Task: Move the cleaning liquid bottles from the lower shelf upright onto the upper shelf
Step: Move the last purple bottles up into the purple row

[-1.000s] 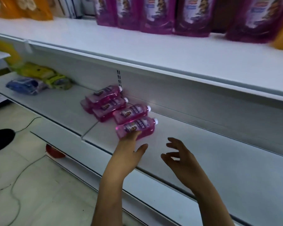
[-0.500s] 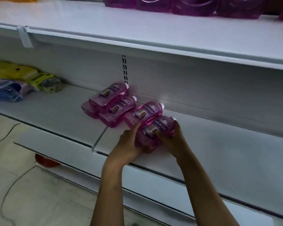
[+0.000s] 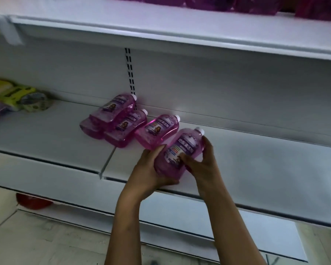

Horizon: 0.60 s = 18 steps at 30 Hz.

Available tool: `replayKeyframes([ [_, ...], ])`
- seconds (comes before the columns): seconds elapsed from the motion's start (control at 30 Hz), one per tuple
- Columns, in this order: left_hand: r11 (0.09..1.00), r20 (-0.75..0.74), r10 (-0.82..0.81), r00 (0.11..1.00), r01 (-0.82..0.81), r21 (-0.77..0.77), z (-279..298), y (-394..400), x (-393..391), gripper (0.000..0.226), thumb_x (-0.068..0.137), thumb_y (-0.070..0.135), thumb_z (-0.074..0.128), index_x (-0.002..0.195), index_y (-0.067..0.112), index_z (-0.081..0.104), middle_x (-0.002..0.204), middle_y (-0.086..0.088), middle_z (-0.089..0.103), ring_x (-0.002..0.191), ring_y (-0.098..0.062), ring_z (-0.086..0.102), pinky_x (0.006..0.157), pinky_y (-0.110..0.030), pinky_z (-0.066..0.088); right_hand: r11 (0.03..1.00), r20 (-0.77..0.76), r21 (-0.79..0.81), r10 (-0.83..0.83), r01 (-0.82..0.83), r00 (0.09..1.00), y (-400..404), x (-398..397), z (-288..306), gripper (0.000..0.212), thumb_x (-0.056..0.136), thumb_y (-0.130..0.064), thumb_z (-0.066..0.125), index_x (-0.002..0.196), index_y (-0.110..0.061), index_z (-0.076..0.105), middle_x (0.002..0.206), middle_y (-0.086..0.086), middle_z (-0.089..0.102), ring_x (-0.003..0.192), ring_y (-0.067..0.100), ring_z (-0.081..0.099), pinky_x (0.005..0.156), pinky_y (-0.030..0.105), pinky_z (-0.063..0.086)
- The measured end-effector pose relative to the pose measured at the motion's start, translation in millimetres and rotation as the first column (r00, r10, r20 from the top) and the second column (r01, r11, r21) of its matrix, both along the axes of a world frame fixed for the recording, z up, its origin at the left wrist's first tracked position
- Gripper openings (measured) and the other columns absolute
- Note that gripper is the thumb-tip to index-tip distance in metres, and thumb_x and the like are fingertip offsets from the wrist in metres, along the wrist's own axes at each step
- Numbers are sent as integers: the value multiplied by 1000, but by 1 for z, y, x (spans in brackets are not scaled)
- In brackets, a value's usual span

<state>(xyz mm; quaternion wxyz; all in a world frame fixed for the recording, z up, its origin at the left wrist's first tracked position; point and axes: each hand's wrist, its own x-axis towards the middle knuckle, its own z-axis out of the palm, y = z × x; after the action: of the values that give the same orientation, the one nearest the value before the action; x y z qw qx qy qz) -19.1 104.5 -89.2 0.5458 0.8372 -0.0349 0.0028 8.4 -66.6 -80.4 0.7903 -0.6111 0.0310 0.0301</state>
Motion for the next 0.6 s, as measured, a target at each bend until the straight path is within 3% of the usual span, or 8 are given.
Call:
replayKeyframes([
  [0.1,999,48,-4,999,6,-40,12,0,-11,105,55,31,96,141,48,39,131,16,47,117,-4,56,94,-20,53,1000,82,-21,17,-16,996,1,-9,17,72,83,11,69,142,-23,44,117,-3,62,93,4,71,66,25,59],
  [0.17,993,49,11,999,-5,-118,22,-1,-23,100,57,37,93,139,53,37,133,17,49,117,-4,58,95,-23,53,998,147,-64,12,-3,989,5,-15,30,75,84,11,69,143,-26,44,118,-7,64,96,5,70,67,24,59],
  [0.3,954,83,79,993,-52,-294,45,3,-53,65,77,49,73,134,57,44,131,23,59,122,2,57,93,-15,50,993,204,-106,73,-52,976,14,-31,52,82,81,4,77,144,-36,42,113,-29,65,99,5,71,73,21,59],
  [0.37,935,109,133,985,-88,-344,57,7,-68,61,81,46,70,137,50,47,131,22,60,123,-1,57,93,-13,49,991,217,-90,115,-98,969,20,-39,64,82,80,0,79,144,-37,42,111,-35,64,96,2,71,69,15,56],
  [0.6,875,164,351,922,-261,-406,78,29,-121,49,86,29,68,129,49,55,125,11,67,115,-12,65,85,-18,54,957,214,77,257,-279,942,65,-67,85,77,82,6,74,141,-36,48,121,-21,67,102,4,70,72,19,58],
])
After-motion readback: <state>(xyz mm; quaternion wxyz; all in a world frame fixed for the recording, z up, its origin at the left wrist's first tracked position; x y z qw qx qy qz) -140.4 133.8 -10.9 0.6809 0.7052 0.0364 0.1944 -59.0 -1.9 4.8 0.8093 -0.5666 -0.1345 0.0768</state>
